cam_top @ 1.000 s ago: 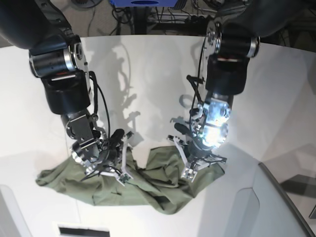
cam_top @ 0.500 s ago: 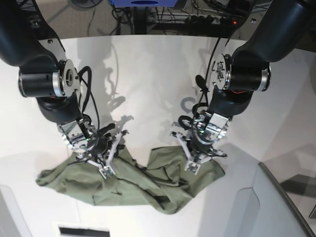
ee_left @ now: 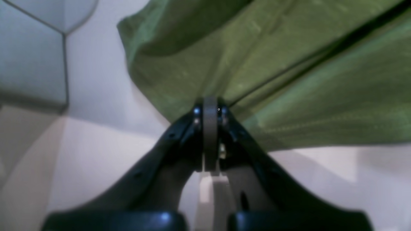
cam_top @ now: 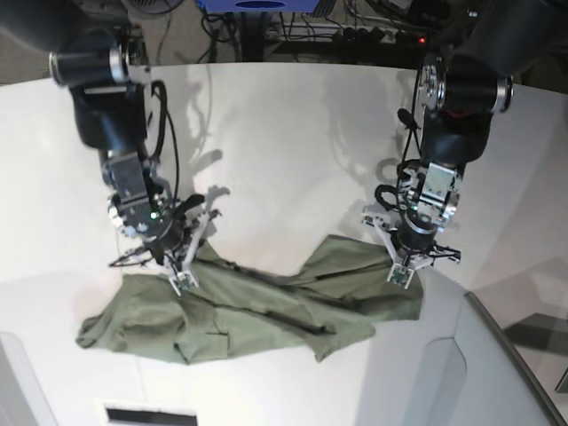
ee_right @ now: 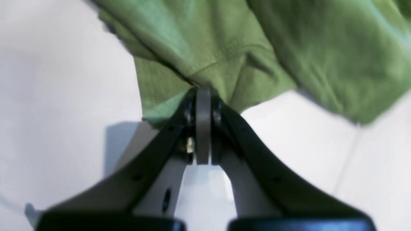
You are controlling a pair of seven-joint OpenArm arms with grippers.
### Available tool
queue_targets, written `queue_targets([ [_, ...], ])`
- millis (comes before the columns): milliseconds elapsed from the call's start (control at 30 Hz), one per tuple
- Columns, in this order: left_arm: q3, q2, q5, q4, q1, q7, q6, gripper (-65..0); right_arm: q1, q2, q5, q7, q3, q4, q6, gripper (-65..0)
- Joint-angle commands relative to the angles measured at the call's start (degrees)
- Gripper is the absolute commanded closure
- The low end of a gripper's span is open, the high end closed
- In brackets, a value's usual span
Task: Layout the t-shirt on the table in an organized manner, then fold the t-shirt properly
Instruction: 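Pull the grasped shirt edge away from the body with both grippers, then release the shirt and lift both grippers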
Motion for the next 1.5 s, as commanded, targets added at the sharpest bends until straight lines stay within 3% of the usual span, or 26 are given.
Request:
queue_targets([
  [0, 0.1, -1.1, 0.9, 2.7, 2.3, 7.0, -1.9, 0.0, -1.4, 0.2, -1.1, -6.4, -0.1, 2.7, 0.9, 0.0],
  [133, 0.2, -3.4, 0.9, 14.0, 7.4, 11.4, -2.2, 0.0, -7.0, 0.2, -1.1, -12.4, 0.0, 13.3, 4.0, 0.0],
  [300, 3.2, -6.7, 0.8, 22.4, 13.0, 15.0, -9.7, 0.0, -15.1, 0.3, -1.1, -19.1, 0.3, 26.4, 6.9, 0.0],
  [533, 6.4, -13.4, 0.8, 33.1, 20.8, 15.5, -10.1, 0.0, -28.4, 0.3, -1.3, -25.8, 0.3, 44.7, 7.0, 0.0],
  [800, 5.5, -18.5, 0.1, 47.3, 28.7, 18.9, -10.1, 0.0, -34.6, -0.1, -1.2, -26.5, 0.4, 57.6, 7.0, -0.6],
  [867, 5.5, -18.9, 0.1, 49.9, 29.5, 19.0, -10.1, 0.0, -34.3, -0.2, -1.1, -26.6, 0.5, 59.8, 7.0, -6.2],
  [967, 2.8, -18.5, 0.1, 53.3, 29.8, 19.0, -10.1, 0.0, -31.8, -2.0, 0.3, -26.6, 0.7, 59.2, 9.1, -25.4],
  [1067, 0.3, -17.3, 0.1, 57.4, 30.7, 19.1, -10.3, 0.0, -26.4, -3.1, 10.0, -29.4, 5.8, 55.3, 13.0, -47.0],
  [1100, -0.5, -16.9, 0.1, 58.9, 31.2, 19.8, -11.0, 0.0, -23.8, -3.1, 14.3, -31.3, 8.2, 53.2, 13.9, -51.5],
  [1167, -2.5, -15.8, 0.0, 62.0, 32.0, 23.2, -14.5, 0.0, -19.0, -3.0, 21.7, -33.9, 13.4, 48.5, 14.4, -53.9],
  [1267, -7.8, -13.7, -3.8, 66.2, 34.5, 25.4, -18.9, 0.0, -13.9, -1.3, 26.8, -34.1, 18.2, 42.0, 14.4, -50.3],
  [1467, -14.8, -13.3, -10.1, 71.3, 40.7, 25.3, -18.9, 0.0, -7.4, 2.1, 32.0, -34.6, 20.9, 31.4, 14.4, -46.1],
])
